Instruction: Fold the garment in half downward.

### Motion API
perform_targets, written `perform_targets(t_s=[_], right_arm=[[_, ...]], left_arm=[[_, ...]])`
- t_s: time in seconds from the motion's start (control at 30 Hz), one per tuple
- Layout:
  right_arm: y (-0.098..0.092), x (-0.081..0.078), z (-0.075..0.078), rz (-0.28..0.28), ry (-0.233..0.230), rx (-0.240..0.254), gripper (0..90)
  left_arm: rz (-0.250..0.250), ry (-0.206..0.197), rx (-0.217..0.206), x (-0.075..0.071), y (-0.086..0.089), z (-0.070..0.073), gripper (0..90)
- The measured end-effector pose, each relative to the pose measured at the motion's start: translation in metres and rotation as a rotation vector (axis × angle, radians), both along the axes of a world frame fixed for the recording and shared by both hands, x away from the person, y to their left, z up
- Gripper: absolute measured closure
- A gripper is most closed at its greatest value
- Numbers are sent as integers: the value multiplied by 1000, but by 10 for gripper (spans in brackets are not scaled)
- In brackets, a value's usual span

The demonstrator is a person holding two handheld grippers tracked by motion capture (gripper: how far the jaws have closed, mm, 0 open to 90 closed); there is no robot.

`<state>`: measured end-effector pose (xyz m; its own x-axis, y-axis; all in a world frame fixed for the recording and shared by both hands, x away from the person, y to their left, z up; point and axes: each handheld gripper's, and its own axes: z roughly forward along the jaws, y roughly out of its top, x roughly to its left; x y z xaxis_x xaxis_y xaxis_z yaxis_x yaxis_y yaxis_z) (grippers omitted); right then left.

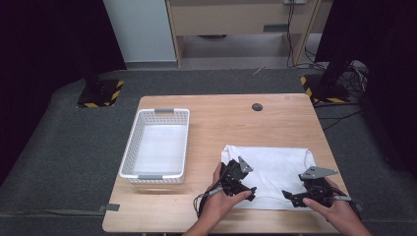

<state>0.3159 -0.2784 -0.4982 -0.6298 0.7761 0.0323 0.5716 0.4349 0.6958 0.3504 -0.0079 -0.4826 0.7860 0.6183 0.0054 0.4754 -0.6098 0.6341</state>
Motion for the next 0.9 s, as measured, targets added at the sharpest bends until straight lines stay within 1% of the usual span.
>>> perform_targets(t_s=[0.1,0.27,0.37,0.43,0.47,0.5,0.53,0.6,0.67,0.77,0.87,0.9], right_arm=[[6,-1,4,18,5,-13,84],[17,-3,5,60,27,-25,82],[22,-4,8,88,28,-40,82],[24,-4,11,96,24,-40,82],[25,-5,13,96,27,-36,82],[26,-5,15,100,25,-35,82],[27,-6,17,108,23,-33,82],[30,-7,21,116,20,-27,82],[34,-8,23,131,19,-29,82],[39,-9,24,149,26,-28,74],[45,-8,22,165,33,-33,65],[47,-8,22,172,35,-35,62]], left_arm=[[-14,-2,9,6,0,10,49],[-10,-14,4,16,-4,25,55],[-4,-19,7,18,-6,28,55],[-6,-21,13,19,-7,29,56],[-5,-30,12,20,-8,30,57],[-13,-41,22,21,-8,32,57],[-14,-49,23,22,-8,33,58],[-11,-47,25,25,-8,37,60],[-12,-55,32,27,-9,41,59],[-5,-62,34,32,-10,48,60],[0,-60,38,40,-10,51,59],[2,-56,45,43,-10,51,60]])
